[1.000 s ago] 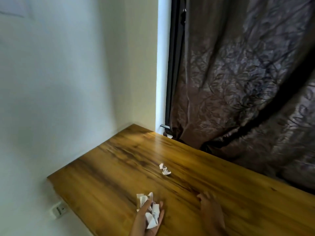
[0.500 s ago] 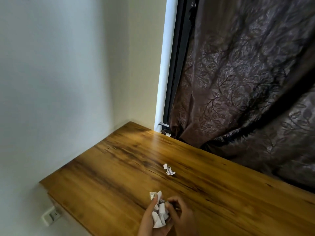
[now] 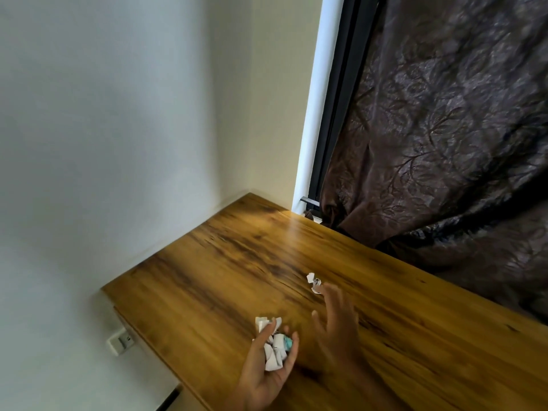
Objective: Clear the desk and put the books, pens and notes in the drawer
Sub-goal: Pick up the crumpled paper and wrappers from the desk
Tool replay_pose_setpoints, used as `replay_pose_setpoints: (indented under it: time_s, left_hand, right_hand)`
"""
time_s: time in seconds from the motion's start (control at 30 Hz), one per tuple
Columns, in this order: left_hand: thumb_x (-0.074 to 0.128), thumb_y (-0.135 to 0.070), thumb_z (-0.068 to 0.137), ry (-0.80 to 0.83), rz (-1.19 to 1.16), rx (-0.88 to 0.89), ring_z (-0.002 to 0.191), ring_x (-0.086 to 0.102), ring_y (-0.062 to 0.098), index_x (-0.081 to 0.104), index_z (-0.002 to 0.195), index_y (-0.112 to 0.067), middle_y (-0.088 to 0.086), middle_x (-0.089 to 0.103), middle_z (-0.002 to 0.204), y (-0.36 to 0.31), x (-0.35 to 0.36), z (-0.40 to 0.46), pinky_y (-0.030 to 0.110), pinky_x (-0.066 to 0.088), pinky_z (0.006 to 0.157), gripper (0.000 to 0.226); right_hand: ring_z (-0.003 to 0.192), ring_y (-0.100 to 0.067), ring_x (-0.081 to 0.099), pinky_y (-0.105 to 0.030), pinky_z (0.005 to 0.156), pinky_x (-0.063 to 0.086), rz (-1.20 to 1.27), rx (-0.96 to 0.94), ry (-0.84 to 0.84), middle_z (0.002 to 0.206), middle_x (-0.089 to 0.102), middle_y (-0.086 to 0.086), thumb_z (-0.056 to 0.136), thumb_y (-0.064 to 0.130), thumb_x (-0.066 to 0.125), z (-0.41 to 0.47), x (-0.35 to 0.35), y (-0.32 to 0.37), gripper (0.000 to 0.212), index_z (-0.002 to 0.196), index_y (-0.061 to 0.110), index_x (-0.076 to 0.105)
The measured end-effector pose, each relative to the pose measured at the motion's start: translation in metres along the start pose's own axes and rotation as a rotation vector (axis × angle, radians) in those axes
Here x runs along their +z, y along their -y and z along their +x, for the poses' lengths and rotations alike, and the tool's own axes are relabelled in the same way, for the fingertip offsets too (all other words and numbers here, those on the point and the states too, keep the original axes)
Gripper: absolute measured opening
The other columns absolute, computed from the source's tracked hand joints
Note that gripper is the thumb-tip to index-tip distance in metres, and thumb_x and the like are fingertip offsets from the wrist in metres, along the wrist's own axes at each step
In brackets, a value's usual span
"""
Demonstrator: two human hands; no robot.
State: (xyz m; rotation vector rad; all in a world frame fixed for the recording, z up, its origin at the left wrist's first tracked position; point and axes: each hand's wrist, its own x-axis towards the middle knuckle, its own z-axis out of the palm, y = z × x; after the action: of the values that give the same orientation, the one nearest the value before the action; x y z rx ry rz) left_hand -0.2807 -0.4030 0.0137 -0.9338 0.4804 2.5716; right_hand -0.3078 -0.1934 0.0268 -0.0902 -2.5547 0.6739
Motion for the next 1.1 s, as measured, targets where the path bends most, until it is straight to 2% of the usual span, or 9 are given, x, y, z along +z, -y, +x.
replay_pose_setpoints:
  time_s: [0.07,0.13,0.27,0.43,0.67,0.8,0.93,1.0,1.1]
  left_hand:
    - [0.063,-0.009,0.083,0.055,-0.018,-0.163,0.085,0.059,0.032,0.060,0.100,0.001,0.017,0.064,0.081,0.036,0.037,0.006,0.053,0.052,0.071,0.020]
    - [0.063,-0.009,0.083,0.114,-0.009,-0.112,0.084,0.059,0.032,0.060,0.097,0.002,0.016,0.066,0.070,0.046,0.048,0.002,0.054,0.051,0.072,0.018]
    - [0.066,-0.009,0.075,0.066,0.042,-0.066,0.085,0.058,0.032,0.062,0.099,0.000,0.016,0.067,0.069,0.037,0.045,0.001,0.055,0.051,0.072,0.026]
    - [0.069,-0.009,0.069,0.064,0.059,-0.042,0.082,0.060,0.032,0.063,0.098,-0.002,0.016,0.067,0.071,0.038,0.048,0.003,0.053,0.053,0.074,0.031]
    - [0.069,-0.010,0.073,0.120,0.150,-0.102,0.084,0.062,0.031,0.059,0.101,-0.003,0.017,0.064,0.086,0.072,0.065,0.008,0.049,0.053,0.079,0.031]
    - [0.063,-0.012,0.081,0.238,0.269,-0.123,0.077,0.069,0.029,0.066,0.096,-0.004,0.019,0.070,0.091,0.095,0.079,0.008,0.044,0.055,0.074,0.018]
    - [0.060,-0.024,0.084,0.348,0.481,-0.175,0.080,0.070,0.026,0.068,0.099,-0.008,0.015,0.072,0.092,0.114,0.080,0.002,0.038,0.057,0.072,0.023]
    - [0.054,-0.027,0.089,0.394,0.576,-0.197,0.083,0.070,0.025,0.066,0.105,-0.010,0.014,0.071,0.093,0.123,0.077,-0.005,0.035,0.058,0.067,0.026]
    - [0.055,-0.031,0.088,0.458,0.710,-0.249,0.098,0.068,0.026,0.069,0.105,-0.011,0.014,0.070,0.105,0.135,0.068,-0.023,0.035,0.056,0.075,0.030]
  right_hand:
    - [0.136,-0.024,0.032,-0.046,0.106,0.034,-0.071,0.058,0.232,0.149,0.032,-0.004,0.087,0.013,0.052,0.029,0.010,-0.007,0.053,0.136,0.028,0.039]
    - [0.143,-0.025,0.013,-0.045,0.113,0.025,-0.190,0.071,0.425,0.157,0.011,-0.001,0.088,0.002,0.046,0.055,0.020,-0.012,0.065,0.143,0.031,0.026]
    - [0.138,-0.025,0.025,-0.034,0.107,0.032,-0.367,-0.029,0.596,0.154,0.020,-0.003,0.092,0.006,0.045,0.068,0.038,-0.027,0.055,0.143,0.023,0.030]
    - [0.129,-0.018,0.040,-0.025,0.100,0.037,-0.355,-0.178,0.495,0.142,0.043,-0.003,0.093,0.004,0.043,0.048,0.039,-0.043,0.044,0.135,0.017,0.043]
    - [0.094,-0.004,0.059,-0.016,0.079,0.046,0.408,0.269,0.298,0.111,0.067,0.001,0.091,0.013,0.056,0.011,0.000,-0.030,0.027,0.117,0.016,0.063]
    - [0.095,0.001,0.062,-0.019,0.081,0.053,0.495,0.235,0.252,0.107,0.066,0.012,0.093,0.023,0.054,-0.019,-0.028,-0.008,0.026,0.118,0.024,0.061]
    - [0.118,-0.008,0.052,-0.023,0.098,0.044,0.374,0.267,0.194,0.132,0.054,0.007,0.099,0.033,0.037,-0.045,-0.045,-0.005,0.039,0.135,0.024,0.046]
    - [0.133,-0.007,0.036,-0.028,0.110,0.031,0.351,0.306,0.179,0.146,0.036,0.010,0.097,0.047,0.026,-0.063,-0.055,-0.002,0.051,0.143,0.026,0.031]
    - [0.140,0.003,0.004,-0.030,0.116,0.006,0.270,0.368,0.204,0.147,0.003,0.026,0.089,0.062,0.003,-0.094,-0.069,0.005,0.061,0.145,0.038,0.002]
